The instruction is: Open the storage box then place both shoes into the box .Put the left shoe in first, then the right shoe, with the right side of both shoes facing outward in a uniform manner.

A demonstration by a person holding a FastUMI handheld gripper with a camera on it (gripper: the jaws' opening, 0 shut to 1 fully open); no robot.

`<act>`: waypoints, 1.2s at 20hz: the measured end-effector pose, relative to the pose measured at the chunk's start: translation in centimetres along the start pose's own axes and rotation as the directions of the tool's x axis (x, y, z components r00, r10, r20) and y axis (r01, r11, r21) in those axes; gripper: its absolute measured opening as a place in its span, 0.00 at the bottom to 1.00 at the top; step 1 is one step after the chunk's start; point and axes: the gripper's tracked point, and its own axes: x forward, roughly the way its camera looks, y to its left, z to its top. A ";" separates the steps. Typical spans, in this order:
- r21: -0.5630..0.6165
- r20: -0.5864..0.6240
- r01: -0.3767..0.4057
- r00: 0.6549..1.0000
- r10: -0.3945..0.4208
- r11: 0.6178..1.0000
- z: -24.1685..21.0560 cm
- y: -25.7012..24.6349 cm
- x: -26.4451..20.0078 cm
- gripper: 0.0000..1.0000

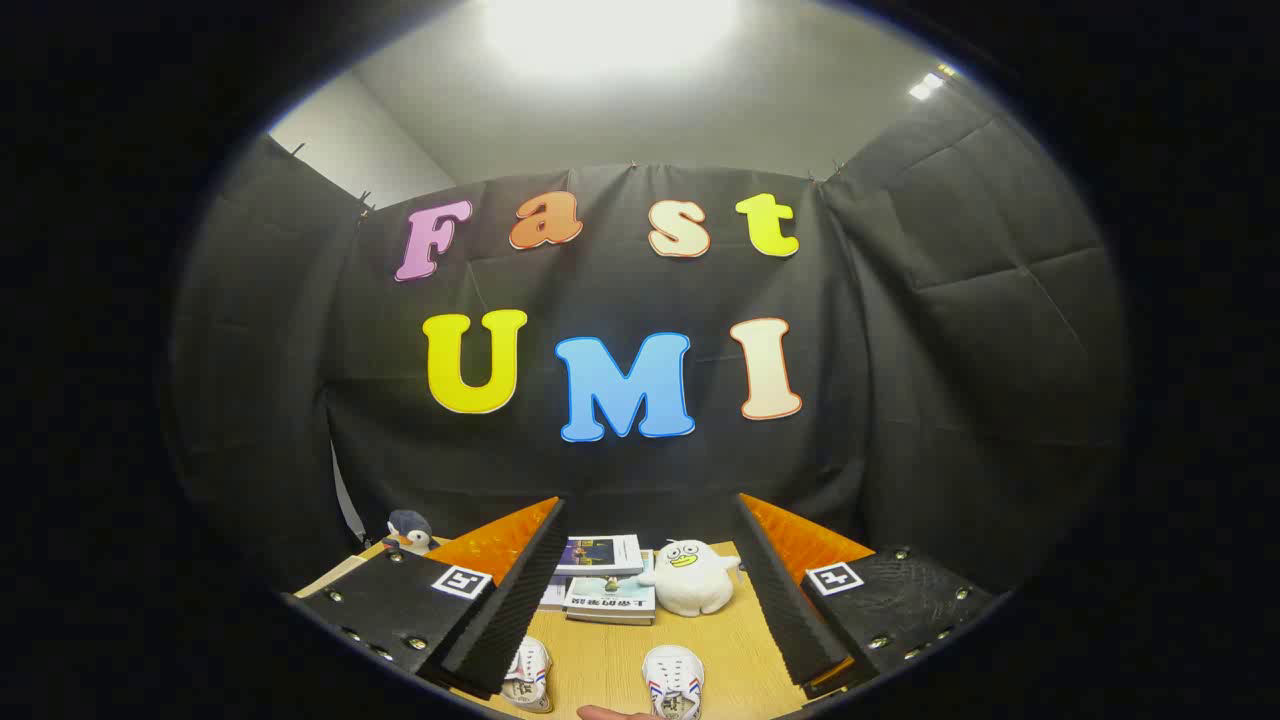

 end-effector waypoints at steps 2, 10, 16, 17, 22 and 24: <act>-0.004 -0.003 -0.005 1.000 0.005 1.000 -0.2 0.1 -0.1 0.99; 0.015 -0.009 -0.051 0.999 0.051 0.999 -0.3 0.0 1.3 0.99; 0.044 -0.026 -0.086 0.996 0.088 0.995 -1.1 0.3 2.9 0.99; 0.046 -0.029 -0.084 0.996 0.086 0.995 -1.3 0.2 3.1 0.99; 0.052 -0.035 -0.082 0.996 0.084 0.995 -1.9 0.1 4.2 0.99; 0.061 -0.055 -0.088 0.994 0.092 0.994 -2.8 0.6 5.1 0.99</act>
